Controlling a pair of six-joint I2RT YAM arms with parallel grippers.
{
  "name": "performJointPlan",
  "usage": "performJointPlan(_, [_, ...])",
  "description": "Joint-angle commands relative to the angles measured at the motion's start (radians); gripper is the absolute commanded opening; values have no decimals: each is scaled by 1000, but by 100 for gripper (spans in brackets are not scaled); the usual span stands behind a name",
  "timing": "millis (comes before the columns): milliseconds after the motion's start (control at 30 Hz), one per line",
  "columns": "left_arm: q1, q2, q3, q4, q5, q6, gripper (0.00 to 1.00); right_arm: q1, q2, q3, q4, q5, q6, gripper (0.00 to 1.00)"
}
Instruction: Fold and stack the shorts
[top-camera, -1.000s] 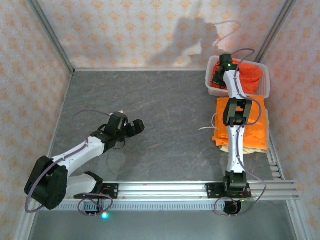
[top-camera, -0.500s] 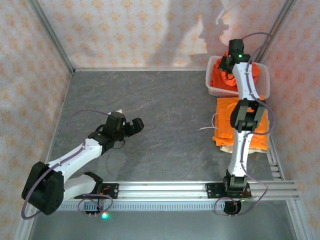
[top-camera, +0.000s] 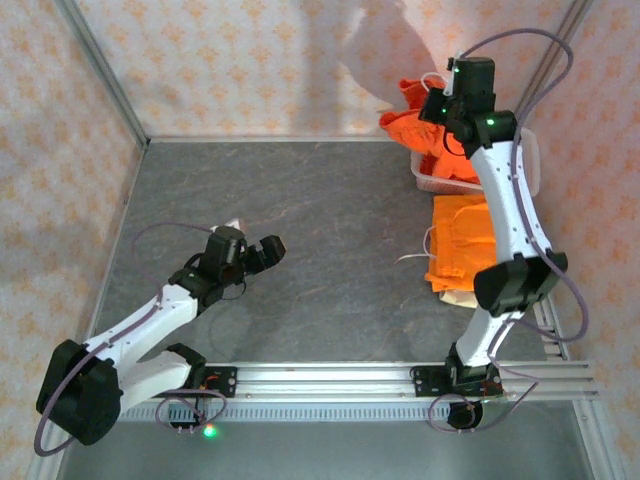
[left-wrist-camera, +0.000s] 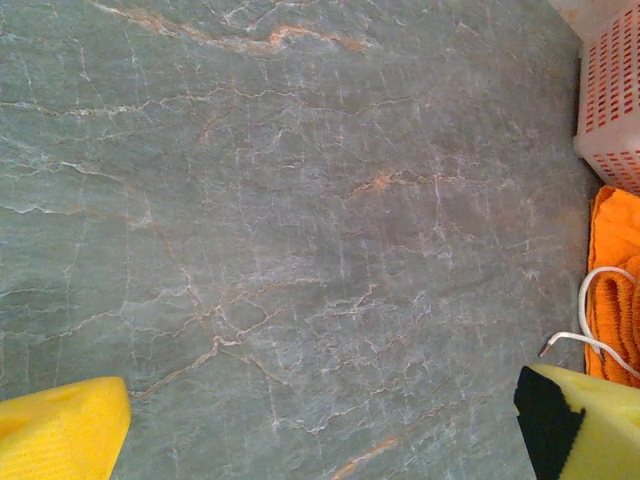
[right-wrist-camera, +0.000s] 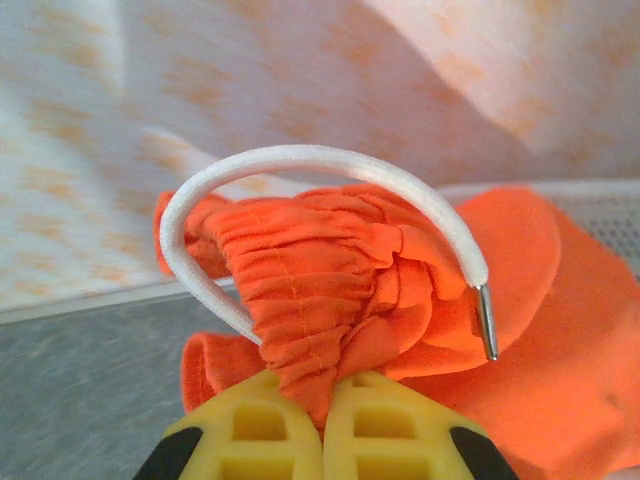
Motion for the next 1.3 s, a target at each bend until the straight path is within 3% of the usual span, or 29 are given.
performJointPlan(0, [9, -22, -19, -6, -13, -16, 100, 87, -115, 58, 19, -72, -84, 0])
performJointPlan(267, [10, -75, -42, -16, -16, -30, 100, 272, -291, -89, 21, -94, -137, 0])
performJointPlan(567, [9, -147, -78, -32, -16, -31, 100, 379, -469, -595, 191, -46, -34, 0])
performJointPlan(733, [9, -152, -86, -25, -14, -33, 100, 449, -452, -828, 309, -21, 45, 0])
performJointPlan(933, [9, -126, -76, -19, 1, -32, 100, 525, -307, -947, 388, 3, 87, 5])
performJointPlan(1033, [8, -106, -70, -14, 10, -36, 100, 538, -242, -976, 430, -12, 107, 18])
performJointPlan(1200, [4, -86, -62, -9, 19, -37, 100, 539, -220, -966, 419, -27, 112, 67])
performJointPlan(1267, [3, -82, -60, -7, 18, -32, 100, 539, -254, -967, 412, -15, 107, 75])
